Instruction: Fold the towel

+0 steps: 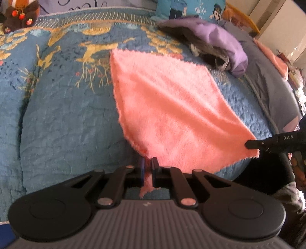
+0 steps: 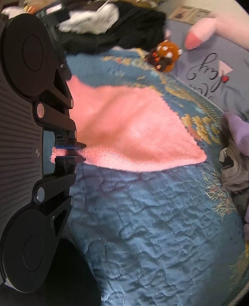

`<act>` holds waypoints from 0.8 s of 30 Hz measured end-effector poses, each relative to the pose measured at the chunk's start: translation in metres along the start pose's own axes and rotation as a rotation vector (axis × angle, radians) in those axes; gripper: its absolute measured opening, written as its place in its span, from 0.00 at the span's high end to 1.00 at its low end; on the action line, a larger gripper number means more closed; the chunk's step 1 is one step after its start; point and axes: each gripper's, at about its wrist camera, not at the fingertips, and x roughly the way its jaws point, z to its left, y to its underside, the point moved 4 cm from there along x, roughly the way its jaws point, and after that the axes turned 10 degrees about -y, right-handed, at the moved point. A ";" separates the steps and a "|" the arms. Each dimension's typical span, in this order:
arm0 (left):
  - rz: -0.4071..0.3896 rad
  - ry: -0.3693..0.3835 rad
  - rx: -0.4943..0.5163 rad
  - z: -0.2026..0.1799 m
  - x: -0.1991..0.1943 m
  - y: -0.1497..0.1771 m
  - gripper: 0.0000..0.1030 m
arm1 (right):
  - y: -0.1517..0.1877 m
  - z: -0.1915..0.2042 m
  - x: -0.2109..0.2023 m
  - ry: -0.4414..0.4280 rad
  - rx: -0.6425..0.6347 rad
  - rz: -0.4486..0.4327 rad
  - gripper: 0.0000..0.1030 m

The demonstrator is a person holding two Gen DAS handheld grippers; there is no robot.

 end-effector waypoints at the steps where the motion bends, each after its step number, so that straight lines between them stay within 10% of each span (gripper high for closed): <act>1: -0.009 0.003 -0.005 0.000 -0.001 -0.004 0.93 | -0.003 0.001 -0.001 -0.018 0.016 -0.004 0.94; 11: -0.062 -0.025 0.032 0.004 -0.010 -0.054 0.93 | -0.044 0.028 0.005 0.004 -0.045 0.011 0.94; 24: -0.023 -0.053 -0.007 0.016 -0.007 -0.004 0.92 | 0.012 -0.006 0.013 0.172 -0.044 0.063 0.87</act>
